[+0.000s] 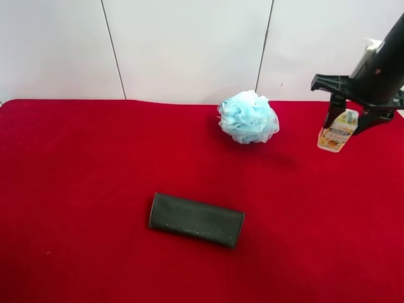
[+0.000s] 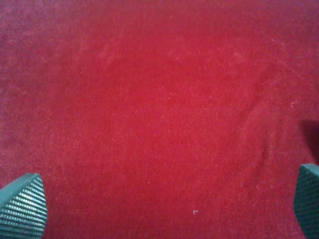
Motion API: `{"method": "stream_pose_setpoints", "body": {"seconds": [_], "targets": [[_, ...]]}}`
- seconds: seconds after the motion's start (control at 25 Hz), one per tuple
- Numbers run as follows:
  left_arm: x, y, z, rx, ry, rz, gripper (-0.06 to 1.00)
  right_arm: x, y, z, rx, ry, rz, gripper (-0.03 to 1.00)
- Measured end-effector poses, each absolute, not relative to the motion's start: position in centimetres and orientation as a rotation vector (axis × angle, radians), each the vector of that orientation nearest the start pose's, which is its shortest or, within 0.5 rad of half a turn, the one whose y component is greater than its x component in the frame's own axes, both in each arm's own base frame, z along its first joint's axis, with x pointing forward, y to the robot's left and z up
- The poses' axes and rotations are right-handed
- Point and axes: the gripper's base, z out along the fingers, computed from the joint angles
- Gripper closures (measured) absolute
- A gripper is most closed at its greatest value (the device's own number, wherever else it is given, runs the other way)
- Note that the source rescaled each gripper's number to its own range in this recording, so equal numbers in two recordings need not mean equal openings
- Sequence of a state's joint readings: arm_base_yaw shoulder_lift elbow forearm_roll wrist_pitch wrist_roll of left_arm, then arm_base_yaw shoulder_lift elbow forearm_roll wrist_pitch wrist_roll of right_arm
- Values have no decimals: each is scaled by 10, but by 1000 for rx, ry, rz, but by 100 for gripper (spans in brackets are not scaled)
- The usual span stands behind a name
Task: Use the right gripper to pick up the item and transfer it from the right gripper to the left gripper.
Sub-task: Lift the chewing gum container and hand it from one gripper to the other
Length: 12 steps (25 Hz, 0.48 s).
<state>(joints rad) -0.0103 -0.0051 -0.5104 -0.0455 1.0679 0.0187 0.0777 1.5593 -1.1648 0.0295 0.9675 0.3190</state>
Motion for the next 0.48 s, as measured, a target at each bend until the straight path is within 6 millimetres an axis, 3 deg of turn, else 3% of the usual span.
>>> {"method": "stream_pose_setpoints", "body": {"seconds": [0.24,0.48], "targets": [[-7,-4,280,32,2035,-49,-6,289,26,287,195,2814,121,94],[-7,-4,280,32,2035,-49,-6,277,33,301,51,2805,228,94]]}}
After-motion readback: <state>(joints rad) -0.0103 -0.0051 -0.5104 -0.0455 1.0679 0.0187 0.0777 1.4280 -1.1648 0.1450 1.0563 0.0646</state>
